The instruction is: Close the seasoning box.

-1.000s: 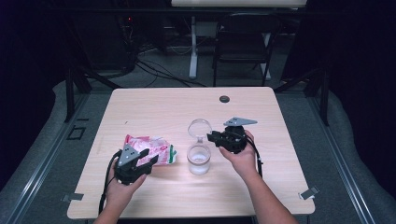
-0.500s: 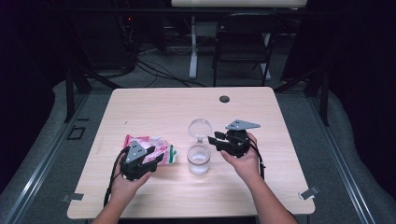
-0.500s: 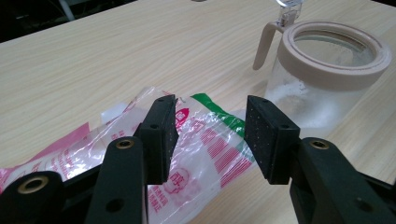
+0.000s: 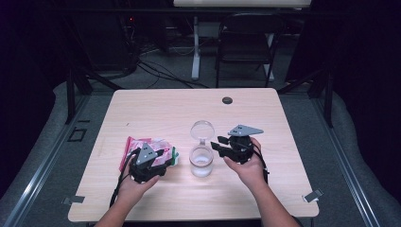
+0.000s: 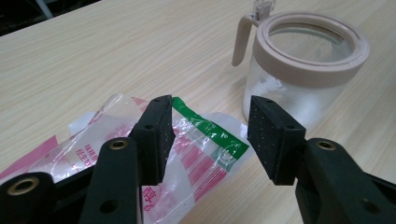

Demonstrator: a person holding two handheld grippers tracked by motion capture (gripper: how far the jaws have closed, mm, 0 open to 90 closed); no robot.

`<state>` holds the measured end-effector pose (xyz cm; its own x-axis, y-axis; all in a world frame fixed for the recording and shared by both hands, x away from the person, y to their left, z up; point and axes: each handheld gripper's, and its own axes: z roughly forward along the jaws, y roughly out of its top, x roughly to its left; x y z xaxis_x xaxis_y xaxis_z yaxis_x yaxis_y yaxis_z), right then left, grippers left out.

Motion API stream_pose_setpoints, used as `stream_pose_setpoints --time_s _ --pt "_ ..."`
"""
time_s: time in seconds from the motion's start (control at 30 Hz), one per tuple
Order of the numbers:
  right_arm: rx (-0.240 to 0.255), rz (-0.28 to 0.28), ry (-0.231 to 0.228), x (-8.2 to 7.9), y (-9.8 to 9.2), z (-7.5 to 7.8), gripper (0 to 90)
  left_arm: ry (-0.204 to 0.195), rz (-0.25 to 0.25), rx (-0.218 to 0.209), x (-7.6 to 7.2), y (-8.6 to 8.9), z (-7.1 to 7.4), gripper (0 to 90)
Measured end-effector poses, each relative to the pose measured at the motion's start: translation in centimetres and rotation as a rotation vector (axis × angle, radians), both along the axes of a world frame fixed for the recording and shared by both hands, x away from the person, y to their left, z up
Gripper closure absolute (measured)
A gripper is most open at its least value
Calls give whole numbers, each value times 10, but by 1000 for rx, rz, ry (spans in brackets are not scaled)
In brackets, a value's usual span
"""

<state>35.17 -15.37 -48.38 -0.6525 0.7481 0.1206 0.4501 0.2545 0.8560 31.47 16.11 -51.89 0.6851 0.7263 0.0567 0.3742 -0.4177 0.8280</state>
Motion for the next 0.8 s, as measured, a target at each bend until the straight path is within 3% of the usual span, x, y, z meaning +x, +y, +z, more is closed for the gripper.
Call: stream_pose_setpoints --time_s 0.2,0.4,0.5,0.6,0.8 --pt "0 -1 -8 0 1 0 570 -22 -18 68 -4 -12 -5 460" --pt "1 -8 -15 0 2 0 544 -53 -47 177 -8 -26 -13 449" --pt "4 -13 -15 0 1 -1 536 -77 -64 252 -11 -32 -17 449" --pt "7 -14 -13 1 1 -2 531 -88 -56 317 -11 -36 -23 452" --pt "3 -15 -15 1 2 -3 522 -108 -22 372 -5 -33 -29 453"
